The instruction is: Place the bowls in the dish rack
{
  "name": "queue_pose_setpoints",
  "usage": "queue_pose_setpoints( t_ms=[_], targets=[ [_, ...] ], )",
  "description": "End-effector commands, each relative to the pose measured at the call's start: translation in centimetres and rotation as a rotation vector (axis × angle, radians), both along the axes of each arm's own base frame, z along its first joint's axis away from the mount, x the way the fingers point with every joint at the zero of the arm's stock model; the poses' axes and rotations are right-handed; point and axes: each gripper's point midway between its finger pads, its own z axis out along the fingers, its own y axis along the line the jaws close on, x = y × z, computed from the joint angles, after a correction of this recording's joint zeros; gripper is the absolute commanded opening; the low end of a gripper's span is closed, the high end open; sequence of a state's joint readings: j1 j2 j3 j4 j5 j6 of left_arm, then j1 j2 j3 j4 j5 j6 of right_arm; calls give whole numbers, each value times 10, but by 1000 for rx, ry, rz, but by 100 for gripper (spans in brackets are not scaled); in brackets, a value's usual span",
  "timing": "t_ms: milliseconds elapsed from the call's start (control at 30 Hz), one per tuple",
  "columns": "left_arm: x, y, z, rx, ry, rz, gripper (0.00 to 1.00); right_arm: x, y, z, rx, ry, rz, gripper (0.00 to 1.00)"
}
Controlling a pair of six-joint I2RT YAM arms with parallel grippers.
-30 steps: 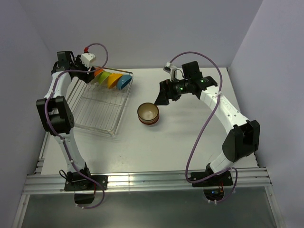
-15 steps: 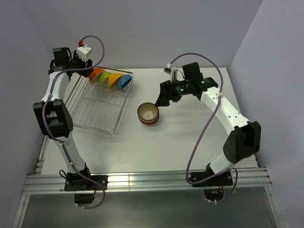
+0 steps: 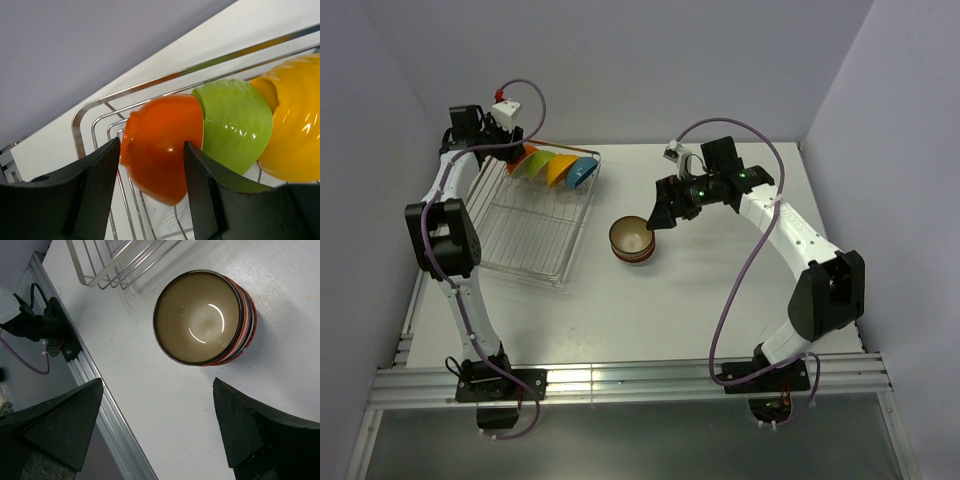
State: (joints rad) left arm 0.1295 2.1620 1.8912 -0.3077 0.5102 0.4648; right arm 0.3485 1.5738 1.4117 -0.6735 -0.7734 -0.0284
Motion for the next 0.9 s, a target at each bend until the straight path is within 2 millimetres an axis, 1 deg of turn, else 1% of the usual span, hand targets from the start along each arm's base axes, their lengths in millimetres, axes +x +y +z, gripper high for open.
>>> queue_pose_setpoints(
  t_ms=[0,67,100,133,167,200,233,267,333,367,400,433,467,500,533,567,600,633,667,700,733,767,800,833,867],
  targets=[
    [-6,3,-43,43,123,63,59,1,0,-4,11,-1,14,97],
    [-10,3,-50,48,142,61,60,0,1,-4,15,2,13,97],
    [-11,2,-46,45,137,52,60,0,1,-4,12,-1,13,97],
    [-13,1,-47,41,134,52,62,0,1,-5,10,-3,13,97],
    [-15,0,-43,34,126,52,63,0,0,-4,8,-7,11,97],
    [-15,-1,-27,31,92,47,65,1,0,-3,6,-13,8,97],
    [-15,-2,-22,18,71,48,68,2,1,-2,9,-18,2,97],
    [-15,-4,-2,13,30,49,70,3,0,-1,7,-19,-2,97],
    [-15,-6,19,-7,-14,58,74,6,0,0,3,-25,-18,97],
    [-14,-5,45,-33,-67,80,75,9,0,2,3,-38,-28,97],
    [-13,-7,62,-53,-102,89,76,11,0,2,-1,-44,-38,97],
    [-15,-6,77,-73,-138,101,79,16,-2,4,-9,-66,-57,97],
    [-18,-9,120,-118,-236,117,81,19,-3,5,-15,-79,-67,97],
    [-23,-9,132,-140,-268,127,83,22,-4,6,-21,-91,-77,97],
    [-27,-8,151,-160,-310,137,96,27,-7,7,-36,-110,-98,97],
    [-38,-9,183,-198,-366,153,100,30,-7,12,-40,-128,-107,97],
    [-43,-9,202,-213,-416,158,99,33,-8,12,-56,-138,-122,97],
    [-50,-11,215,-251,-428,170,100,36,-10,11,-75,-142,-133,97],
    [-63,-13,239,-264,-466,166,99,42,-11,12,-113,-169,-157,97],
    [-71,-16,246,-276,-459,156,99,43,-11,11,-135,-181,-158,97],
    [-80,-19,246,-288,-426,150,99,44,-9,7,-158,-183,-157,96],
    [-94,-21,257,-311,-424,156,99,43,-7,5,-194,-200,-155,95],
    [-103,-24,246,-326,-368,159,99,40,-5,4,-215,-225,-134,95],
    [-113,-28,244,-325,-350,143,99,36,-1,0,-232,-235,-111,95],
    [-132,-30,256,-322,-365,120,100,31,3,-1,-240,-248,-82,95]
  ],
)
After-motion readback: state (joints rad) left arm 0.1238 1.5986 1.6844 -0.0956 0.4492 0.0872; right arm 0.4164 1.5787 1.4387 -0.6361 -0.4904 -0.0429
